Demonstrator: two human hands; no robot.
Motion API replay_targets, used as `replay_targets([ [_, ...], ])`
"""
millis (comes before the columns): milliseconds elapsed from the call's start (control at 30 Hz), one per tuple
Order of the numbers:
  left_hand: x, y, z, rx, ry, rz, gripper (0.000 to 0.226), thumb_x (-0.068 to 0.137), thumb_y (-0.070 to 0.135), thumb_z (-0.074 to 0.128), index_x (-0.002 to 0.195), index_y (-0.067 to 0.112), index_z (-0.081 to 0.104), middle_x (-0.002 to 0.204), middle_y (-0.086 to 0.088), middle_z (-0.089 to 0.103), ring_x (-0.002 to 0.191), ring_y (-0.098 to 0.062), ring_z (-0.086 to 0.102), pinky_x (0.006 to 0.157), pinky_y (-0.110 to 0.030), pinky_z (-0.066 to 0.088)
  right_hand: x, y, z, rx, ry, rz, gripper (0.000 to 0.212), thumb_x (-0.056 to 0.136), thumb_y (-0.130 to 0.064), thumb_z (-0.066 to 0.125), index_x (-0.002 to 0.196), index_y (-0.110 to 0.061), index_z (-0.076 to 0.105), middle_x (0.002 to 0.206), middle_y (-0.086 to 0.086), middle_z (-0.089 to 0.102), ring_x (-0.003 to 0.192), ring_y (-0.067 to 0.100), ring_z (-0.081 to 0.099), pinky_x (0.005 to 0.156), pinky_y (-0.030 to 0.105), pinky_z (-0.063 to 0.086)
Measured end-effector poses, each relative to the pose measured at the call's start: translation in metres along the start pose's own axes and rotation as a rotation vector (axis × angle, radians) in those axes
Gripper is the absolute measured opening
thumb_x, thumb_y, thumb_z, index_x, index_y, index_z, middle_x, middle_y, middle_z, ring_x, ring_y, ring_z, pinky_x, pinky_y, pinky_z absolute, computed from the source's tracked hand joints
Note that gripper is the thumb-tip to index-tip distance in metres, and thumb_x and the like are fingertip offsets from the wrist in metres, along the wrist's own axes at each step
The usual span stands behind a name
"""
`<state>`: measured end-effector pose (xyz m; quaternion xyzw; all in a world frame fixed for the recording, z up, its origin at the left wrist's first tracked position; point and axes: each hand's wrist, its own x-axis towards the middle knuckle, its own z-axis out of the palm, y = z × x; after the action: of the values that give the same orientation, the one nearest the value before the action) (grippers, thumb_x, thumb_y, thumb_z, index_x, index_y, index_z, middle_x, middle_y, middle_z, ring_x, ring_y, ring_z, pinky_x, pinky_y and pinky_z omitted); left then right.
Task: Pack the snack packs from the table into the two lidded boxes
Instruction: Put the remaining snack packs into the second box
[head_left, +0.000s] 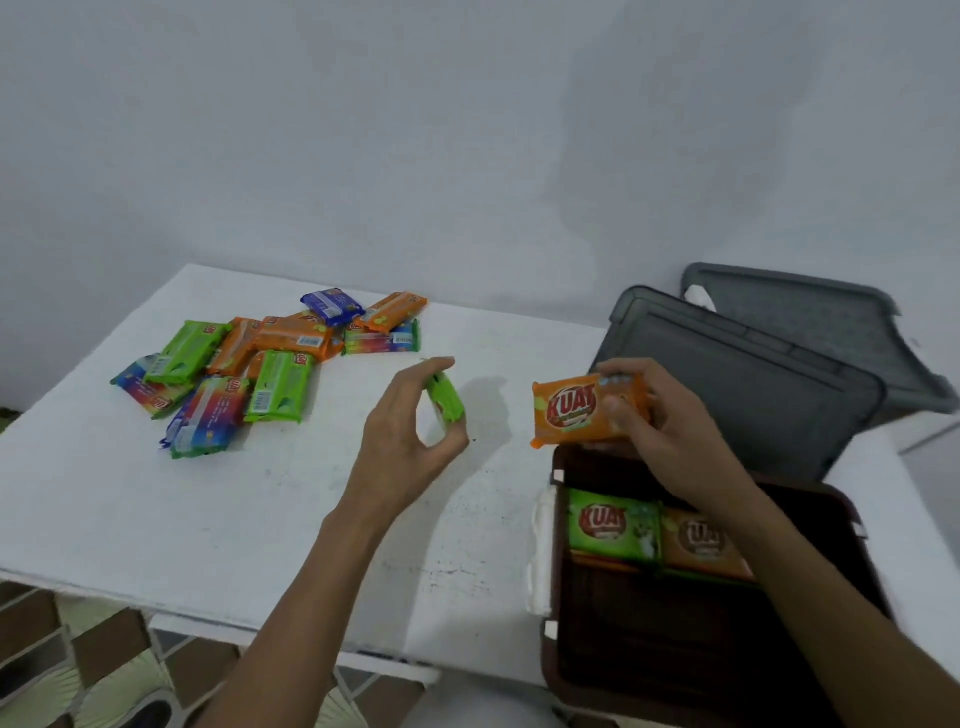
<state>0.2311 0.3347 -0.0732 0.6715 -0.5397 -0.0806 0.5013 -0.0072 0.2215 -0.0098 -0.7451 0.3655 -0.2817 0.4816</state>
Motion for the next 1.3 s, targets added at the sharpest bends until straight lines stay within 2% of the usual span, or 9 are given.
replay_targets([
  [200, -0.002, 0.033, 0.025, -0.092, -0.149, 0.022, 0.061, 0.084, 0.016, 0.067, 0.14, 0.027, 0.044, 0.129, 0.01, 0.056, 0.119, -0.002, 0.052, 0.099, -0.018, 0.043, -0.052, 0.003, -0.043, 0.048, 0.078, 0.07, 0.022, 0.094, -0.016, 0.058, 0.114, -0.024, 0.062, 0.102, -0.001, 0.069, 0.083, 0.015, 0.072, 0.063, 0.025, 0.059],
  [367, -0.009, 0.047, 0.046, -0.239, -0.289, -0.088, 0.075, 0.085, 0.028, 0.065, 0.146, 0.044, 0.024, 0.134, 0.018, 0.053, 0.122, -0.002, 0.05, 0.098, -0.021, 0.041, -0.08, 0.02, -0.06, 0.102, -0.03, 0.198, 0.028, 0.092, -0.012, 0.061, 0.116, -0.025, 0.061, 0.107, -0.002, 0.067, 0.094, 0.016, 0.07, 0.073, 0.04, 0.061],
  [567, -0.01, 0.052, 0.061, -0.256, -0.367, -0.085, 0.069, 0.092, 0.024, 0.064, 0.144, 0.048, 0.027, 0.142, 0.016, 0.046, 0.128, 0.002, 0.043, 0.089, 0.0, 0.038, -0.083, 0.057, -0.048, 0.129, -0.159, 0.266, 0.04, 0.091, -0.012, 0.064, 0.127, -0.027, 0.057, 0.117, 0.005, 0.064, 0.099, 0.022, 0.069, 0.079, 0.044, 0.06],
  [700, -0.01, 0.055, 0.063, -0.2, -0.38, -0.064, 0.069, 0.09, 0.026, 0.066, 0.141, 0.054, 0.028, 0.142, 0.022, 0.043, 0.126, 0.007, 0.041, 0.087, 0.001, 0.036, -0.076, 0.085, -0.029, -0.103, -0.144, 0.273, 0.048, 0.094, -0.017, 0.061, 0.136, -0.038, 0.05, 0.123, 0.003, 0.061, 0.085, 0.017, 0.071, 0.079, 0.037, 0.06],
  [800, -0.011, 0.056, 0.063, -0.161, -0.372, -0.05, 0.07, 0.087, 0.03, 0.069, 0.14, 0.055, 0.03, 0.136, 0.03, 0.042, 0.125, 0.007, 0.042, 0.089, -0.001, 0.037, -0.073, 0.088, -0.025, -0.422, -0.179, 0.193, 0.049, 0.097, -0.029, 0.056, 0.143, -0.037, 0.041, 0.125, -0.012, 0.055, 0.1, 0.004, 0.061, 0.085, 0.016, 0.051],
  [1000, -0.013, 0.062, 0.062, -0.125, -0.379, -0.031, 0.077, 0.083, 0.028, 0.075, 0.143, 0.048, 0.031, 0.134, 0.015, 0.05, 0.126, -0.006, 0.046, 0.097, -0.018, 0.041, -0.074, 0.079, -0.024, -0.774, -0.1, 0.059, 0.04, 0.097, -0.037, 0.051, 0.135, -0.028, 0.052, 0.1, -0.002, 0.058, 0.091, 0.011, 0.058, 0.076, 0.025, 0.047],
  [1133, -0.012, 0.073, 0.059, -0.082, -0.421, 0.01, 0.086, 0.078, 0.026, 0.078, 0.144, 0.048, 0.027, 0.129, 0.03, 0.047, 0.121, -0.01, 0.049, 0.097, -0.025, 0.043, -0.067, 0.045, -0.022, -0.405, 0.156, -0.089, 0.009, 0.094, -0.026, 0.06, 0.101, -0.022, 0.063, 0.071, -0.013, 0.058, 0.069, 0.003, 0.06, 0.064, 0.01, 0.044],
  [1233, -0.011, 0.081, 0.062, 0.012, -0.464, 0.067, 0.093, 0.076, 0.026, 0.078, 0.146, 0.049, 0.021, 0.123, 0.035, 0.044, 0.117, -0.005, 0.045, 0.095, -0.019, 0.041, -0.058, 0.022, -0.017, 0.037, 0.09, 0.028, 0.015, 0.094, -0.028, 0.06, 0.109, -0.026, 0.056, 0.076, 0.003, 0.07, 0.072, 0.016, 0.067, 0.07, 0.035, 0.058],
  [1300, -0.011, 0.083, 0.064, 0.051, -0.476, 0.103, 0.096, 0.075, 0.029, 0.078, 0.148, 0.047, 0.018, 0.124, 0.029, 0.045, 0.115, -0.004, 0.042, 0.09, -0.013, 0.037, -0.055, 0.015, -0.013, 0.155, 0.014, 0.038, 0.025, 0.093, -0.026, 0.061, 0.116, -0.027, 0.051, 0.077, 0.006, 0.071, 0.07, 0.018, 0.068, 0.069, 0.037, 0.058],
])
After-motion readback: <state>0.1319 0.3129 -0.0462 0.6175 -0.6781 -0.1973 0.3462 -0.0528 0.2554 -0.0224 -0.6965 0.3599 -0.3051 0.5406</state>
